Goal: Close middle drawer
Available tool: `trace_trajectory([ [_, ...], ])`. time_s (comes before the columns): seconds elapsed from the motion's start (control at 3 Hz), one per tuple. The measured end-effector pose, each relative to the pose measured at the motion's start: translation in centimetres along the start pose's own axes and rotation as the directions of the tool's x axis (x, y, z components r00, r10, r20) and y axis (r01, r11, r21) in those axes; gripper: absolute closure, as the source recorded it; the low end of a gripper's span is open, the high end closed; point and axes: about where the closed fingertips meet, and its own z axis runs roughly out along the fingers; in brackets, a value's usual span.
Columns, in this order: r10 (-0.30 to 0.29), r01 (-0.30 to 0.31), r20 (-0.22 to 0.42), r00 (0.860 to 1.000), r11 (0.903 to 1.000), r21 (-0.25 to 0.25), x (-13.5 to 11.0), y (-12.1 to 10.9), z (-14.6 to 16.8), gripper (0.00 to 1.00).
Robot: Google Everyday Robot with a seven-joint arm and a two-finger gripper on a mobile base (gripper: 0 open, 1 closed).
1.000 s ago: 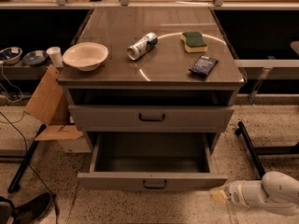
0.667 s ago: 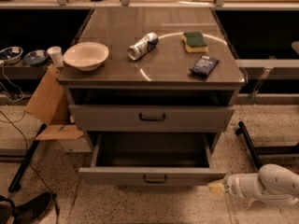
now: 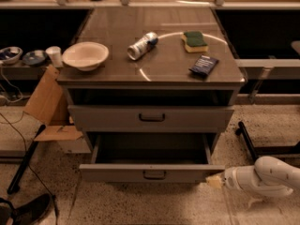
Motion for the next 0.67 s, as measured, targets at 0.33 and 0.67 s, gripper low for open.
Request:
trace_trajectory([
  [0.33, 0.001, -0.001, 0.0, 1.0, 1.0, 0.003, -0.2, -0.2, 0.0, 1.0],
  [0.67, 0.008, -0.008, 0.003, 1.0, 0.9997, 0.025, -2.5, -1.6, 0.3, 1.0],
])
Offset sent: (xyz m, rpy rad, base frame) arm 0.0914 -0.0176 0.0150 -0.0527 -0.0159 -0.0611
